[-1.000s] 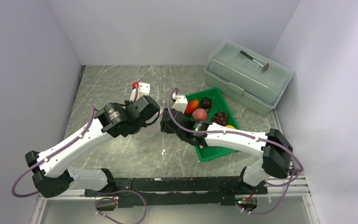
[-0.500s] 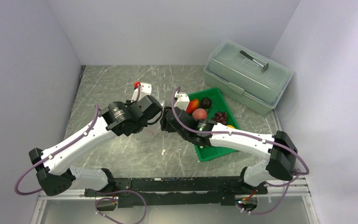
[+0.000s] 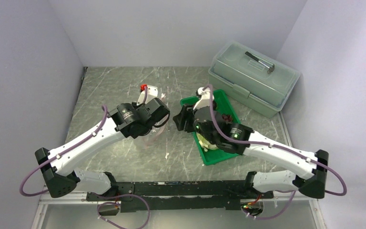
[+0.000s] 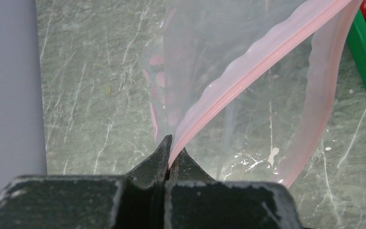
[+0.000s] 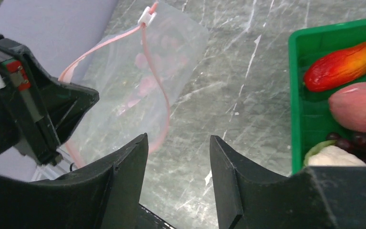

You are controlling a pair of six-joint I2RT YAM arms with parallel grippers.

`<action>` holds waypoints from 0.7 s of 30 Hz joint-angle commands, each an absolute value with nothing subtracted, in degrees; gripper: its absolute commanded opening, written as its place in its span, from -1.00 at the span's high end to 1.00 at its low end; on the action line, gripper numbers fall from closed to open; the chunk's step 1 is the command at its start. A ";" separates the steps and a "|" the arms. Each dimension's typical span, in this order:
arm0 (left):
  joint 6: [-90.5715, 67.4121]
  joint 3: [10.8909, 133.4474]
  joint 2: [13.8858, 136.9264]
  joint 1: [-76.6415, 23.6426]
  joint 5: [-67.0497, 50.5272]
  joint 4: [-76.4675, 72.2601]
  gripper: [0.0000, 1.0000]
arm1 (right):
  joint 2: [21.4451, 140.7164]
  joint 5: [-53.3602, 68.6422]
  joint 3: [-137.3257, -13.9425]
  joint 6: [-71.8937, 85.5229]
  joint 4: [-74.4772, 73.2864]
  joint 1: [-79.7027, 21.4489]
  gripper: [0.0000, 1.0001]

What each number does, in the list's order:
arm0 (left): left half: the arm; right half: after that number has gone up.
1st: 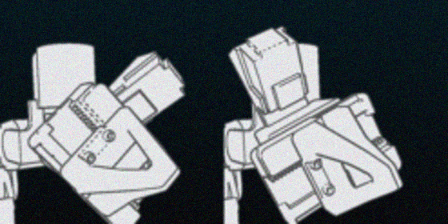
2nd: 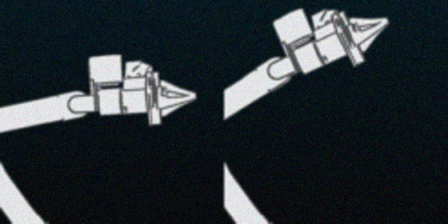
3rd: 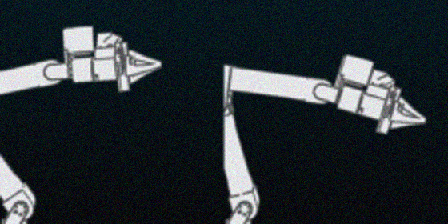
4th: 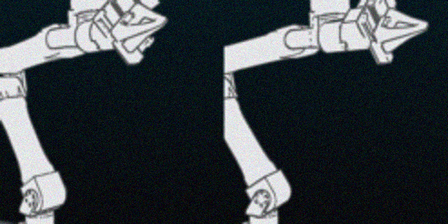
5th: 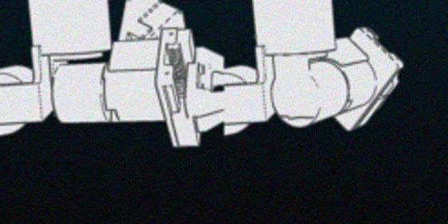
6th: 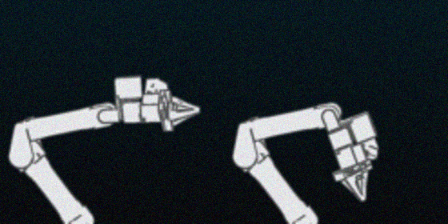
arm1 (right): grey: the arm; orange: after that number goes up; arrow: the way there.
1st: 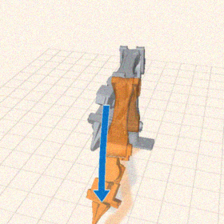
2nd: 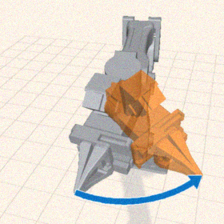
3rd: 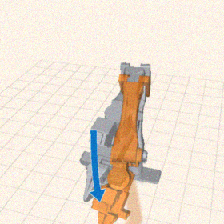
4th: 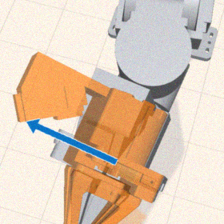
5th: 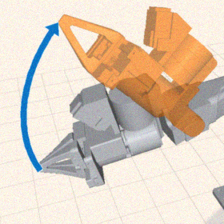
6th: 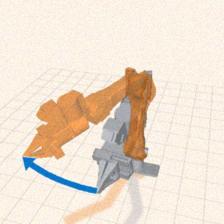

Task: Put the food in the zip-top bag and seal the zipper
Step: Open the zipper of the food storage bag, then pick up the fake vegetable from the bin.

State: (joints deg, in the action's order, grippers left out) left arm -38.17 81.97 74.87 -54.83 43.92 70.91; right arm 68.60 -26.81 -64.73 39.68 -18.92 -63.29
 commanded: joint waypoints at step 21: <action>-30.15 74.22 70.47 -50.79 43.95 59.33 1.00 | 56.59 -30.17 -58.62 29.10 -41.45 -55.99 -0.46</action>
State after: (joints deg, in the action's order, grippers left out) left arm -32.99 76.01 74.00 -51.94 44.84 64.05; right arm 55.81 -32.45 -59.07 31.62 -38.09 -58.54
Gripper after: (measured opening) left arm 0.012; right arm 0.716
